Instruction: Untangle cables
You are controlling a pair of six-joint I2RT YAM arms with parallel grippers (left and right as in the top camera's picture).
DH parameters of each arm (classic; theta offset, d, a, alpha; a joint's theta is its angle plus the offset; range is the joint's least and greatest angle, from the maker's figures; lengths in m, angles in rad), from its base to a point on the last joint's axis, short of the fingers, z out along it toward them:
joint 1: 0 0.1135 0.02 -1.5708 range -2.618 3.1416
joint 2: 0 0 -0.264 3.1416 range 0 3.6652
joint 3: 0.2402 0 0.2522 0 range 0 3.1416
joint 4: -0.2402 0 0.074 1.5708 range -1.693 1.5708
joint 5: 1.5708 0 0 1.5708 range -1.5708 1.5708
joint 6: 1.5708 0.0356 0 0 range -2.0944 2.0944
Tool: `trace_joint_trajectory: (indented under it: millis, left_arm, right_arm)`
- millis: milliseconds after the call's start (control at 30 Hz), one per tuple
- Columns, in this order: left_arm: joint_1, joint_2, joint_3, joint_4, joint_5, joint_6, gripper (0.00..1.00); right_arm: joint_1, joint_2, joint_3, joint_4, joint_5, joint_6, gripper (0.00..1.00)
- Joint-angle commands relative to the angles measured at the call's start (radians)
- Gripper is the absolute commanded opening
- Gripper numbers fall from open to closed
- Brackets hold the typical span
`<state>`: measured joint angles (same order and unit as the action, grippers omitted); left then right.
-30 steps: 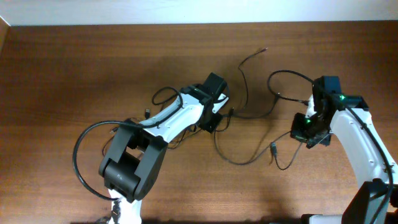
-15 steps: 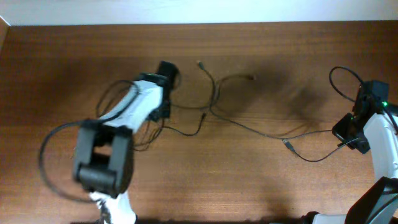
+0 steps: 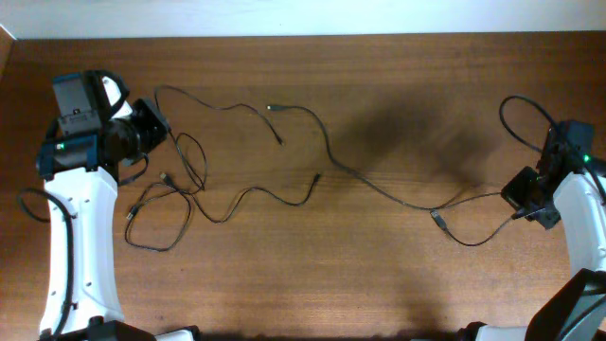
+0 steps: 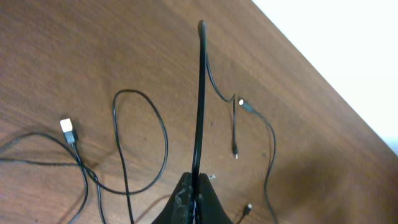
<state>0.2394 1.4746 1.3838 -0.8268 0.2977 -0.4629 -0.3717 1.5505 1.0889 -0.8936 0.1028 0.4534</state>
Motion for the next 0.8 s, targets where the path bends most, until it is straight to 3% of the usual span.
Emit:
trace_joint_trajectory:
  millis: [0,33,67,100,133,300,467,567,633,667,767]
  left_arm:
    - [-0.038,-0.014,0.004,-0.043,0.028,0.076,0.00]
    - [-0.056,-0.014,0.004,-0.058,0.028,0.100,0.00]
    - [-0.074,-0.014,0.003,-0.071,0.026,0.129,0.00]
    - [-0.097,-0.014,0.000,-0.082,0.005,0.150,0.00]
    - [-0.114,-0.014,-0.005,-0.088,-0.018,0.151,0.00]
    - [-0.138,-0.014,-0.053,-0.092,-0.148,0.151,0.01]
    - [-0.138,-0.014,-0.080,-0.091,-0.227,0.150,0.01]
    - [-0.138,-0.014,-0.080,-0.092,-0.228,0.150,0.05]
    - [-0.138,-0.014,-0.080,-0.093,-0.228,0.150,0.05]
    - [-0.138,-0.014,-0.080,-0.095,-0.228,0.150,0.05]
    - [-0.139,-0.014,-0.080,-0.097,-0.227,0.150,0.05]
  right_arm:
    - [-0.002,-0.003,-0.006,0.103,-0.190,-0.092,0.14]
    - [-0.002,-0.003,-0.006,0.134,-0.220,-0.108,0.29]
    - [-0.002,-0.003,-0.006,0.149,-0.297,-0.159,0.64]
    - [-0.002,-0.003,-0.006,0.147,-0.428,-0.252,0.86]
    - [-0.002,-0.003,-0.006,0.143,-0.503,-0.299,0.95]
    - [0.021,-0.003,0.006,0.089,-0.610,-0.364,0.99]
    - [0.256,0.002,0.129,-0.047,-0.555,-0.519,0.99]
    - [0.422,0.008,0.153,-0.011,-0.625,-0.573,0.99]
    - [0.504,0.028,0.153,0.019,-0.492,-0.567,0.99]
    - [0.529,0.050,0.153,0.023,-0.327,-0.506,0.99]
    - [0.507,0.138,0.153,-0.143,0.272,-0.170,0.99]
